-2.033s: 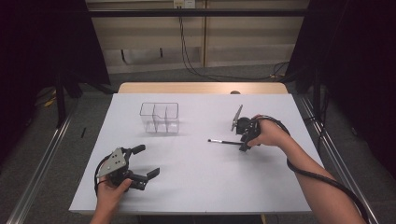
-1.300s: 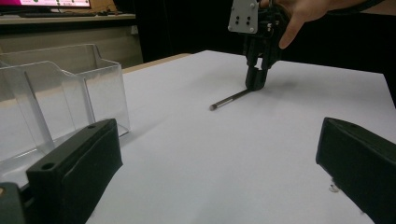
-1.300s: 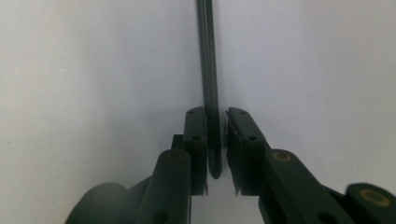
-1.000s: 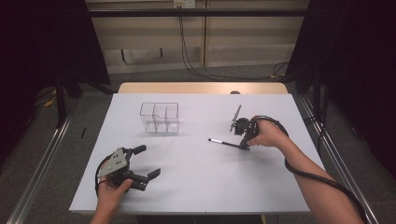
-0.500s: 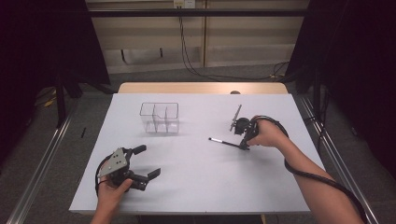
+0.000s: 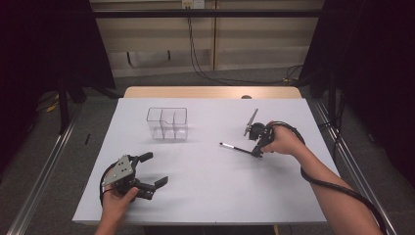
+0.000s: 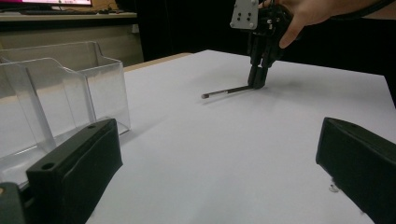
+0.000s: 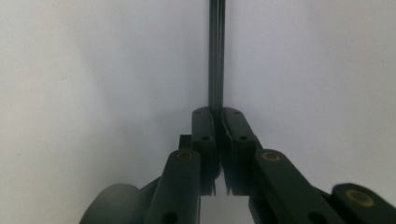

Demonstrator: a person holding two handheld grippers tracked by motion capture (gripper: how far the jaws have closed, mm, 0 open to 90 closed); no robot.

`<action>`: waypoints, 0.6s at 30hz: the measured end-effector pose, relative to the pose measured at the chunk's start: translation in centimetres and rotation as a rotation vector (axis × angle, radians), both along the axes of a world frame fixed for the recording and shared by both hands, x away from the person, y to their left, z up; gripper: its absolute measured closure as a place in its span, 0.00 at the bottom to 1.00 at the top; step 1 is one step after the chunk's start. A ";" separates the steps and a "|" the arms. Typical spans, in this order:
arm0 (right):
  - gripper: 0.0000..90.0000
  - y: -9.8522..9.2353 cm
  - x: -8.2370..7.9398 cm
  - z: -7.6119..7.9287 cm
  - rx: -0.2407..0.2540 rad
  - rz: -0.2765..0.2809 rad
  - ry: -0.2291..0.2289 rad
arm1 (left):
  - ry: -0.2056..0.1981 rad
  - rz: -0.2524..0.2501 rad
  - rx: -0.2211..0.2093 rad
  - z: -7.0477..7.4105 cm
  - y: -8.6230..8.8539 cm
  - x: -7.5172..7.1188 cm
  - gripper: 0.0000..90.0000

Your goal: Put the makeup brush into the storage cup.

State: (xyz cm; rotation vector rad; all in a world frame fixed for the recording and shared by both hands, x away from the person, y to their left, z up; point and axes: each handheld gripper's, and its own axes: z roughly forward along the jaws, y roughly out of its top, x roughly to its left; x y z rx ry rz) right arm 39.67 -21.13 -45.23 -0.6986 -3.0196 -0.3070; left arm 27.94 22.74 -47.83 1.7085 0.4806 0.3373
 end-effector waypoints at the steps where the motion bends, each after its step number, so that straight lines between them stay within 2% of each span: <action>1: 0.94 0.0 0.0 0.0 0.000 0.000 0.000 | -0.001 0.001 0.001 0.0 0.0 0.0 0.00; 14: 0.94 -1.2 -0.5 0.4 0.139 -0.069 -0.023 | 0.000 -0.001 0.004 0.0 -0.2 0.0 0.00; 18: 0.94 -1.3 -0.7 0.3 0.182 -0.075 -0.035 | 0.001 -0.002 0.005 0.0 -0.2 0.0 0.00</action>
